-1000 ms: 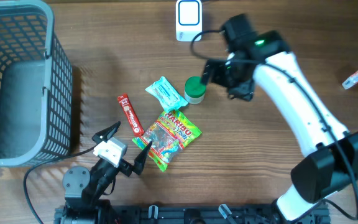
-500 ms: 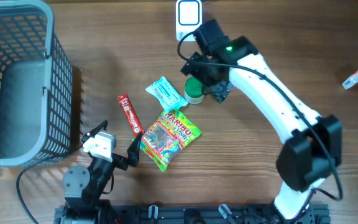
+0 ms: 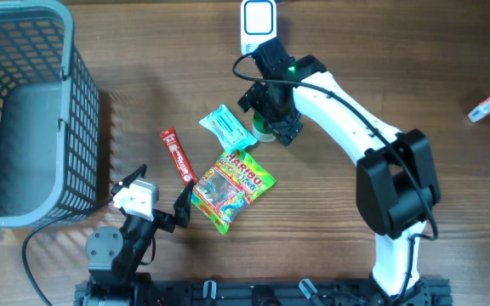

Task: Scan the item barcode
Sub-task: 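Move the box right and drop it at the table's right edge, then lower the right gripper over the green-lidded jar and grasp it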

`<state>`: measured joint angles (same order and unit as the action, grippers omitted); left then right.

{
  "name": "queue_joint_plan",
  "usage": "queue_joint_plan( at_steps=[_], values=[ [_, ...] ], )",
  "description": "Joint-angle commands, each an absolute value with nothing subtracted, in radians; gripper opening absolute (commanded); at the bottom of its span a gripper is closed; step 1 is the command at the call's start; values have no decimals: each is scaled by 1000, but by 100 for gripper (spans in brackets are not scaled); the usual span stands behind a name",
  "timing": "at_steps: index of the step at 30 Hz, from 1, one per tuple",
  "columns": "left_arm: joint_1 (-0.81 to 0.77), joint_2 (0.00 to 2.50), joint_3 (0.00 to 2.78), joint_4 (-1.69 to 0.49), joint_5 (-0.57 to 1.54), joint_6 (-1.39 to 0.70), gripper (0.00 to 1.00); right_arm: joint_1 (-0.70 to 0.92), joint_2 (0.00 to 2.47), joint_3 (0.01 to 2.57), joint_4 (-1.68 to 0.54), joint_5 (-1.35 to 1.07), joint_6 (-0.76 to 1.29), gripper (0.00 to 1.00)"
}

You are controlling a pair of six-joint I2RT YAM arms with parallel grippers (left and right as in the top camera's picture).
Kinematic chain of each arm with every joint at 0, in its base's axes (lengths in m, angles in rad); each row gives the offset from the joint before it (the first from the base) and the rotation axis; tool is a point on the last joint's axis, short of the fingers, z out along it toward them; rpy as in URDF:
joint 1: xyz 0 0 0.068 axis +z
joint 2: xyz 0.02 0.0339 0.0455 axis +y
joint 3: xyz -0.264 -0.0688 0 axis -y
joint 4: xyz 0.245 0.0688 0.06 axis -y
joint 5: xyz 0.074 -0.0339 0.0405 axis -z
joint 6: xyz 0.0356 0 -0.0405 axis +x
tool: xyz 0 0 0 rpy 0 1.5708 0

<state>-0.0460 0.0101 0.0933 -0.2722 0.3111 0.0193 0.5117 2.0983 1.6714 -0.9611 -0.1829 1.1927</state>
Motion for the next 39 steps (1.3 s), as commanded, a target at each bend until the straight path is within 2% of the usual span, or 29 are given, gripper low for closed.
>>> queue_joint_plan(
  at_steps=[1, 3, 7, 10, 12, 13, 15, 16, 19, 21, 23, 27, 29, 35, 39],
  values=[
    [-49, 7, 88, -270, 302, 7, 100, 516, 2155, 1669, -993, -114, 1182, 99],
    [-49, 7, 88, -270, 302, 7, 100, 516, 2156, 1669, -995, -101, 1093, 96],
    [-49, 7, 88, -270, 302, 7, 100, 510, 2149, 1670, -1030, -65, 920, 74],
    [-49, 7, 88, -270, 302, 7, 100, 502, 2149, 1670, -1063, -56, 770, 67],
    [-49, 7, 88, -270, 302, 7, 100, 495, 2136, 1674, -1081, -65, 572, 70],
    [-49, 7, 88, -270, 302, 7, 100, 493, 2127, 1679, -1091, -75, 469, 75],
    [-49, 7, 88, -270, 302, 7, 100, 493, 2099, 1703, -1154, -97, 260, 94],
    [-49, 7, 88, -270, 302, 7, 100, 493, 2079, 1732, -1212, -81, 200, 100],
    [-49, 7, 88, -270, 302, 7, 100, 493, 2025, 1856, -1345, -19, 197, 100],
    [-49, 7, 88, -270, 302, 7, 100, 493, 1981, 1948, -1404, -27, 291, 100],
    [-49, 7, 88, -270, 302, 7, 100, 493, 1937, 1982, -1421, -77, 521, 100],
    [-49, 7, 88, -270, 302, 7, 100, 493, 1927, 1966, -1582, -95, 1258, 100],
    [-49, 7, 88, -270, 302, 7, 100, 496, 1927, 1930, -1597, -116, 1508, 100],
    [-49, 7, 88, -270, 302, 7, 100, 496, 1928, 1756, -1348, -227, 1727, 100],
    [-49, 7, 88, -270, 302, 7, 100, 496, 1928, 1636, -1157, -226, 1730, 100]
  ],
)
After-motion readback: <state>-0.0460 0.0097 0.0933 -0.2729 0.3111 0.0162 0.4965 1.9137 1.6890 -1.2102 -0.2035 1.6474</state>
